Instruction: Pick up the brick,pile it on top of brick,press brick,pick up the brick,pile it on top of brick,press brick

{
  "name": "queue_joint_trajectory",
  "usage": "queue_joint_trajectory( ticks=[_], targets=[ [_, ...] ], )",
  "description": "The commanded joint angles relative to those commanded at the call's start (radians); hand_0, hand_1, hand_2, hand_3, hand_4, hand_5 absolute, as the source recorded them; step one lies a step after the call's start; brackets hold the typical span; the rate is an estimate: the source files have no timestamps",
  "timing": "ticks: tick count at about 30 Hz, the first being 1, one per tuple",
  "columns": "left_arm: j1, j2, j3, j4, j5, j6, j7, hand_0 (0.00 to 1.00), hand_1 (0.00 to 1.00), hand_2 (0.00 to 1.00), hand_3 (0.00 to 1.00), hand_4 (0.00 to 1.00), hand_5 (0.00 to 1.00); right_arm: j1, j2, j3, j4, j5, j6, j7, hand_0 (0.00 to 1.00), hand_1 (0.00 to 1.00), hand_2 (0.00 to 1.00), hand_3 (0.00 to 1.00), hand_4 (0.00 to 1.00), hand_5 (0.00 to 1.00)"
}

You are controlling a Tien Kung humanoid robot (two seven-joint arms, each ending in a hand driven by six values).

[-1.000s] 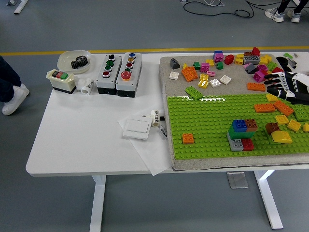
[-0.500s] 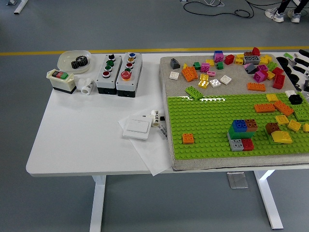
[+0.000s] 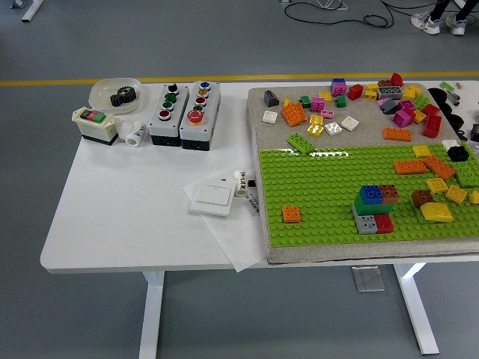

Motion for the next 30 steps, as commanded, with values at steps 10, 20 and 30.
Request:
queue_joint_trajectory(
  ticks=[10,20,30],
  targets=[
    [-0.001,-0.004,0.009,0.0,-0.005,0.002,-0.008,0.749,0.74,0.74,0.594,0.658,0.592,-0.008,0.002,0.018,0.006,-0.003,-0.016,-0.005,0.892,0.848,0.886,0.92,0.998,0.852],
    [-0.009,-0.006,0.015,0.0,-0.008,0.008,-0.01,0.748,0.739,0.739,0.595,0.658,0.594,-0.009,0.009,0.024,0.012,-0.007,-0.014,-0.013,0.88,0.838,0.869,0.891,0.998,0.853],
    [-0.009,-0.007,0.017,0.0,-0.013,0.013,-0.014,0.747,0.738,0.737,0.595,0.658,0.594,-0.002,0.005,0.01,0.018,-0.001,-0.01,-0.018,0.878,0.831,0.86,0.883,0.998,0.854]
  ],
)
